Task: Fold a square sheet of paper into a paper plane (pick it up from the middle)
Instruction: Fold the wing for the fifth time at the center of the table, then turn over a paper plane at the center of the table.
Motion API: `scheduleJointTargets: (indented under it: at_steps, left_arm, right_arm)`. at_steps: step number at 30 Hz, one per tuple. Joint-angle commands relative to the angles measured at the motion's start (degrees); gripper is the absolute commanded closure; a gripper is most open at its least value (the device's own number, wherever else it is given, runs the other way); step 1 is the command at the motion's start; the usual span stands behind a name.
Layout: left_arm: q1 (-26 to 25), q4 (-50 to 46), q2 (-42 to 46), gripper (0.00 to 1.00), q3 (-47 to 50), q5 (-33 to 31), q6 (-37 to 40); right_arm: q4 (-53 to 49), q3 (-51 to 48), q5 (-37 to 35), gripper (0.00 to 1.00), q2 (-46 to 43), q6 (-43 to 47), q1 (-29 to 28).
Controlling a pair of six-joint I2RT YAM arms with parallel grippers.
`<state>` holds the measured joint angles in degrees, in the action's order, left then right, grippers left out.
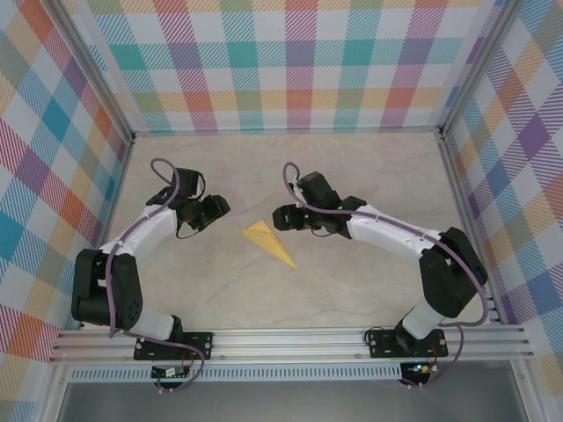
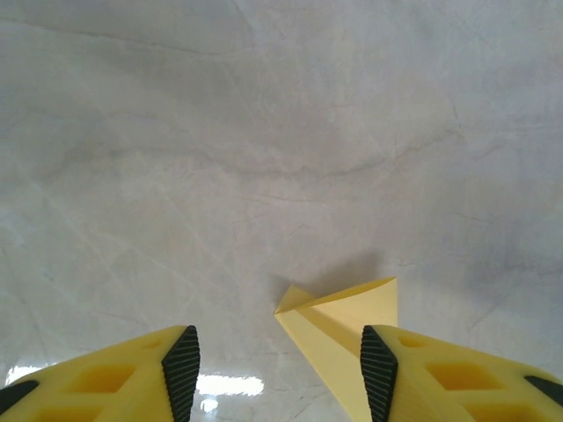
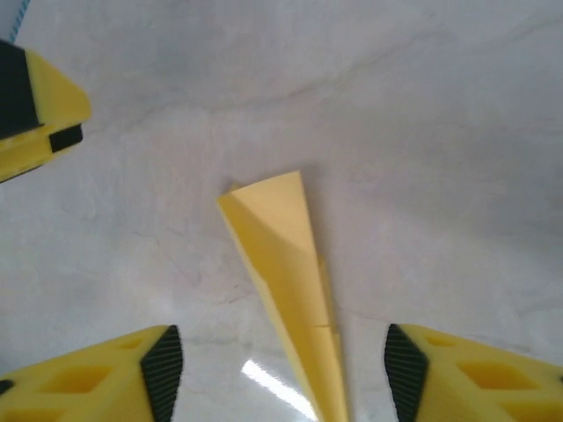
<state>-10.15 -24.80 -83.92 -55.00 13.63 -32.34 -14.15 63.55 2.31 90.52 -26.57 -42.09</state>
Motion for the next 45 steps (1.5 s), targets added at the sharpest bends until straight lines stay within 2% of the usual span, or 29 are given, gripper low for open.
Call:
scheduleJointTargets:
  at_steps: [1,4,7,11,17,22,29,36,45]
  left_arm:
    - [-3.91,-4.20,1.63,0.42,0.14,-3.70,-2.95]
    - [-9.57,-4.80,1.05,0.37,0.18,-8.16,-7.82]
    - [-15.68,-4.68,-0.62,0.35,-0.23,-12.35,-13.32]
    - [-22.36,-4.12,-4.55,0.38,-2.41,-15.57,-17.90]
    - [-28.33,-9.57,-12.75,0.38,-11.06,-19.86,-19.98]
    - [-29.99,-12.51,-17.56,0.40,-14.85,-21.29,-21.45]
    - [-30.97,-15.01,-18.53,0.58,-16.36,-20.97,-23.66]
    - [-31.92,-15.63,-17.74,0.67,-15.93,-19.48,-25.33]
    - [-32.12,-14.53,-15.63,0.95,-14.84,-19.66,-26.11]
  right_arm:
    - [-1.21,-3.91,-9.20,0.26,-2.76,-1.67,1.47]
    - [-3.09,-5.15,-12.50,0.09,-4.18,-0.37,3.30]
    - [-3.36,-6.23,-14.26,0.01,-4.72,3.11,5.13]
    - [-2.71,-7.98,-15.38,0.00,-5.08,6.69,8.22]
    - [0.50,-12.21,-15.57,0.00,-6.08,6.53,11.93]
    - [1.27,-13.90,-15.93,0.00,-7.50,6.11,12.20]
    - [2.36,-15.21,-16.03,0.00,-6.55,5.28,12.26]
    - [1.78,-15.12,-15.40,0.00,-6.57,4.77,12.20]
    - [1.92,-15.42,-15.49,0.00,-6.85,4.79,12.20]
